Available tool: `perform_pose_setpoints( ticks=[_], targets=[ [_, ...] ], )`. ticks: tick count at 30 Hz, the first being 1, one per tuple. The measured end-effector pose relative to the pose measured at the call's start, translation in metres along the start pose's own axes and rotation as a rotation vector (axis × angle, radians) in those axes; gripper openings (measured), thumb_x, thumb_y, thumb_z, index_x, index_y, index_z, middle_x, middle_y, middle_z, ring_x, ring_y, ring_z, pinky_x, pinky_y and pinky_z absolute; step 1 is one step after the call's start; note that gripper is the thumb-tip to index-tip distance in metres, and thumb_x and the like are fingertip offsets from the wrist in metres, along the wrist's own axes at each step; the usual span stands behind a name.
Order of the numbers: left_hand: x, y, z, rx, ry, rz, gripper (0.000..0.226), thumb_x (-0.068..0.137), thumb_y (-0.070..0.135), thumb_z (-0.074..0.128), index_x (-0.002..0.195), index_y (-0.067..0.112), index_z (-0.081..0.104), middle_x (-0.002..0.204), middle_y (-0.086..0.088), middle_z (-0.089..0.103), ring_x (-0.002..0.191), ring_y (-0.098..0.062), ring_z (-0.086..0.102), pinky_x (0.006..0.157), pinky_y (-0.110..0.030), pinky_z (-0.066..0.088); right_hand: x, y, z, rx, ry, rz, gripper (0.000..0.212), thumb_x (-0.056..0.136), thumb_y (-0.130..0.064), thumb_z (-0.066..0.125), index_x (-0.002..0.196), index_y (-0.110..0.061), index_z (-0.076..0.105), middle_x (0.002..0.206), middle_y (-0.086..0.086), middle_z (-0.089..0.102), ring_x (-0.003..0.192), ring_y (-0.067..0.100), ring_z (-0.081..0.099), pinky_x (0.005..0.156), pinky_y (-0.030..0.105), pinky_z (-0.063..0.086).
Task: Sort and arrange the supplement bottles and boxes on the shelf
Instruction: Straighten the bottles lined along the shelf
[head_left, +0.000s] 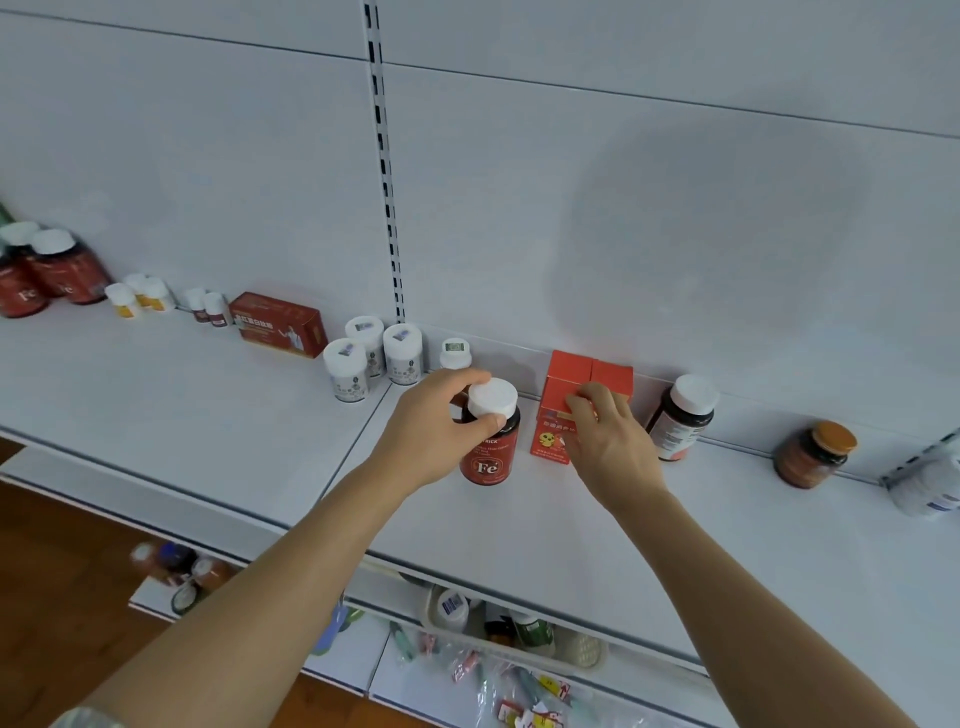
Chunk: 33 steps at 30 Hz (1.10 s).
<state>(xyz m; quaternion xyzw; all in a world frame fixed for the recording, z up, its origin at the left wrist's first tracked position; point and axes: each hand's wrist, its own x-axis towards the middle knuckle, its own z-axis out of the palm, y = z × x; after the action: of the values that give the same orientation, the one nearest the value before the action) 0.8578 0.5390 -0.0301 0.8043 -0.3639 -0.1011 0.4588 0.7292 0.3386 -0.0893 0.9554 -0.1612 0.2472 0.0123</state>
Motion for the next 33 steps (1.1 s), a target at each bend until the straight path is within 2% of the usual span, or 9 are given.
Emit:
perform_pose_setpoints(
  ticks=[4,7,10,14,17,24,33],
  targets=[
    [-0.007,-0.001,-0.004,-0.019,0.028,-0.024,0.045,0.079,0.031,0.078,0.121,0.033,0.063,0.116,0.018,0.06,0.103,0.001,0.059,0.094,-0.032,0.05,-0.001,0.002,0.002,0.018,-0.021,-0.001,0.039,0.072,-0.002,0.079,0.107,0.0,0.062,0.114,0.016,0.058,0.094,0.035,0.058,0.052,0.043,0.055],
    [-0.014,-0.003,-0.01,-0.017,0.051,-0.032,0.044,0.079,0.031,0.078,0.121,0.033,0.063,0.116,0.018,0.06,0.102,0.001,0.059,0.094,-0.033,0.05,-0.003,0.0,-0.001,0.004,-0.025,0.008,0.044,0.072,-0.005,0.081,0.111,0.001,0.062,0.116,0.017,0.059,0.098,0.038,0.058,0.058,0.044,0.057],
    [-0.018,-0.005,-0.021,-0.006,0.066,-0.033,0.043,0.08,0.032,0.077,0.12,0.035,0.063,0.116,0.018,0.061,0.103,0.0,0.058,0.095,-0.031,0.049,-0.003,-0.008,-0.009,-0.026,0.003,0.01,0.048,0.077,-0.014,0.079,0.119,0.001,0.062,0.121,0.018,0.059,0.111,0.039,0.053,0.075,0.046,0.056],
    [-0.024,-0.013,-0.041,-0.007,0.086,-0.033,0.039,0.079,0.034,0.077,0.114,0.039,0.062,0.114,0.02,0.061,0.102,0.004,0.057,0.094,-0.031,0.049,0.008,-0.039,-0.019,-0.011,-0.008,-0.021,0.049,0.088,-0.026,0.066,0.129,-0.003,0.057,0.135,0.019,0.054,0.129,0.04,0.045,0.098,0.054,0.048],
    [-0.03,-0.025,-0.067,-0.012,0.106,-0.021,0.041,0.079,0.034,0.078,0.117,0.038,0.062,0.113,0.02,0.061,0.104,0.0,0.058,0.094,-0.034,0.05,0.02,-0.078,-0.025,-0.018,-0.025,-0.05,0.053,0.092,-0.037,0.056,0.135,-0.006,0.054,0.144,0.02,0.048,0.136,0.042,0.041,0.107,0.055,0.041],
    [-0.051,-0.082,-0.166,0.023,0.142,-0.02,0.044,0.08,0.031,0.078,0.12,0.033,0.061,0.119,0.016,0.059,0.103,-0.005,0.06,0.092,-0.037,0.053,0.052,-0.199,-0.017,-0.034,-0.087,-0.113,0.062,0.094,-0.048,0.044,0.141,-0.008,0.048,0.148,0.019,0.046,0.139,0.039,0.038,0.112,0.051,0.033],
    [-0.076,-0.171,-0.307,0.076,0.215,-0.107,0.046,0.08,0.03,0.078,0.122,0.032,0.062,0.119,0.016,0.059,0.104,-0.005,0.059,0.094,-0.034,0.053,0.1,-0.361,0.025,0.027,-0.162,-0.188,0.062,0.095,-0.049,0.051,0.145,-0.013,0.046,0.15,0.016,0.044,0.142,0.037,0.035,0.114,0.049,0.03]
  ],
)
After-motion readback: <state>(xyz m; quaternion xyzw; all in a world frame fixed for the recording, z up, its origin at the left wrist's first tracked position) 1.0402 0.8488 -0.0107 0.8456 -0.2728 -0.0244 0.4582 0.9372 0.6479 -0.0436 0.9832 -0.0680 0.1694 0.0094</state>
